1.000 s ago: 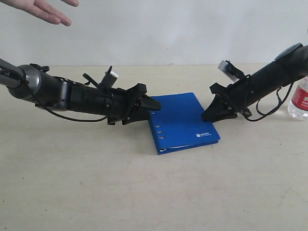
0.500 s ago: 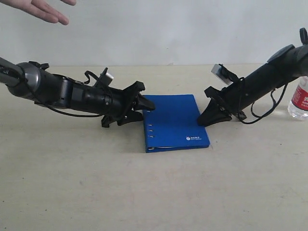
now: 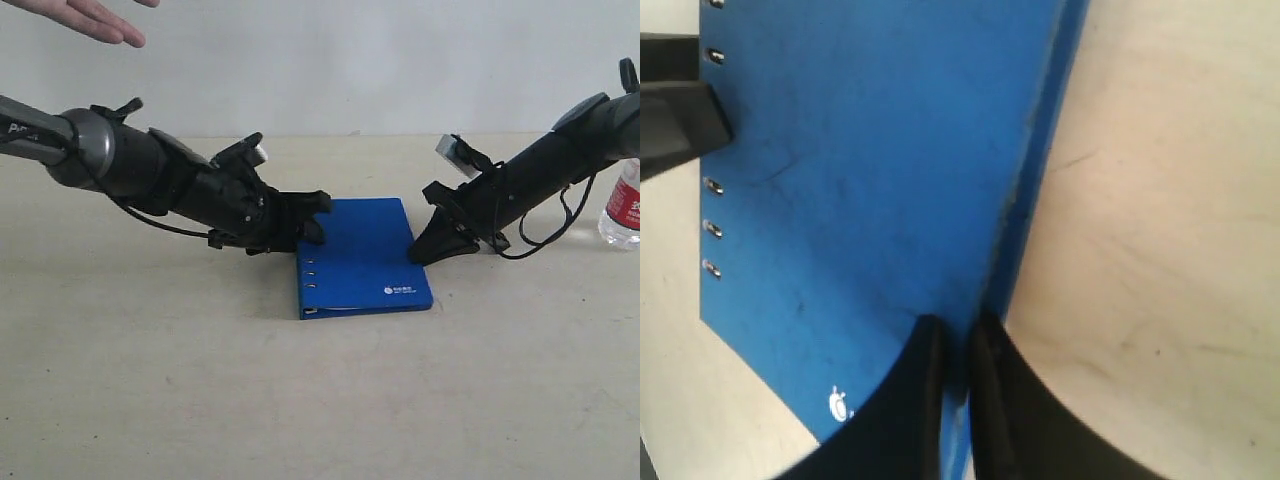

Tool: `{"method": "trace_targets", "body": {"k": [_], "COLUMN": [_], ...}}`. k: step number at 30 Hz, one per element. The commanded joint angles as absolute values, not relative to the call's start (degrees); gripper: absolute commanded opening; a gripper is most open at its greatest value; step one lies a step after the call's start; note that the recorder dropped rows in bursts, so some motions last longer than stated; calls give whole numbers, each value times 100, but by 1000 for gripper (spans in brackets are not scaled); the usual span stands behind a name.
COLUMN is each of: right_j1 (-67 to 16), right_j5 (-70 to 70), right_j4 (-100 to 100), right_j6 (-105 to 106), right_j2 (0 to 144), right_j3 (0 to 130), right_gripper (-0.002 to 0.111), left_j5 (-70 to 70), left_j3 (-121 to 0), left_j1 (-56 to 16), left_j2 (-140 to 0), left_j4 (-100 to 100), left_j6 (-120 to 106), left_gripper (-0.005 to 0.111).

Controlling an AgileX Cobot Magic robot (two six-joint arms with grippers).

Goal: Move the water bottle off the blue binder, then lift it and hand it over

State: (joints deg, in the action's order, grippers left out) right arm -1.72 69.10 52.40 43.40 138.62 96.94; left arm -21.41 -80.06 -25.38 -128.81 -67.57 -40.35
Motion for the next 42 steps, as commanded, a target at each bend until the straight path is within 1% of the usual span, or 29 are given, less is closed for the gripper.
{"method": "trace_targets", "body": {"k": [1, 5, 8, 11, 15, 17, 18, 19, 21, 26, 29, 32, 33, 34, 36, 38, 39, 40, 42], "right_j1": [-228, -228, -228, -228, -228, -228, -228, -228, -228, -228, -228, -228, -228, -228, -228, -228, -228, -228, -228], "right_j5": [6996, 6996, 6996, 6996, 6996, 6996, 6996, 6996, 6996, 6996, 6996, 6996, 6996, 6996, 6996, 6996, 6996, 6996, 6996], "right_j4": [5170, 5170, 5194, 5204, 5204, 5204, 5204, 5204, 5204, 5193, 5193, 5193, 5193, 5193, 5218, 5240, 5240, 5240, 5240], "right_j6": [4402, 4371, 4362, 4362, 4324, 4310, 4310, 4310, 4310, 4310, 4310, 4310, 4310, 4310, 4409, 4467, 4483, 4481, 4481], "right_j2": [13921, 13921, 13921, 13921, 13921, 13921, 13921, 13921, 13921, 13921, 13921, 13921, 13921, 13921, 13921, 13910, 13910, 13899, 13887], "right_j3": [9660, 9660, 9660, 9660, 9660, 9660, 9660, 9660, 9660, 9660, 9660, 9660, 9660, 9660, 9660, 9660, 9660, 9660, 9660], "right_gripper": [0, 0, 0, 0, 0, 0, 0, 0, 0, 0, 0, 0, 0, 0, 0, 0, 0, 0, 0], "left_j5": [-1860, -2002, -2211, -2282, -2635, -3221, -3759, -4383, -5271, -6170, -6996, -6996, -6334, -6063, -6225, -6689, -6690, -6499, -5842], "left_j3": [-8097, -8153, -8153, -8153, -8204, -8201, -8201, -8201, -8343, -8361, -8361, -8361, -8361, -8361, -8361, -8361, -8361, -8361, -8361], "left_j1": [-2981, -2983, -3009, -3141, -3326, -3379, -3379, -3379, -3379, -3368, -3368, -3368, -3368, -3379, -3401, -3455, -3466, -3467, -3467], "left_j2": [-12839, -12857, -12868, -12868, -12868, -12868, -12868, -12868, -12856, -12867, -12867, -12867, -12867, -12879, -12933, -12986, -12999, -13033, -13183], "left_j4": [-4971, -4327, -4457, -5030, -7173, -8852, -9663, -9995, -9995, -9995, -9995, -9641, -9123, -8902, -8887, -9122, -9130, -9097, -9081], "left_j6": [-2753, -2113, -2206, -2675, -4478, -5814, -6627, -7324, -7736, -7718, -8332, -8075, -7503, -7308, -7134, -7245, -7307, -7260, -6750], "left_gripper": [43, 43, 43, 43, 43, 43, 43, 43, 43, 43, 43, 43, 43, 43, 43, 43, 45, 51, 70]}}
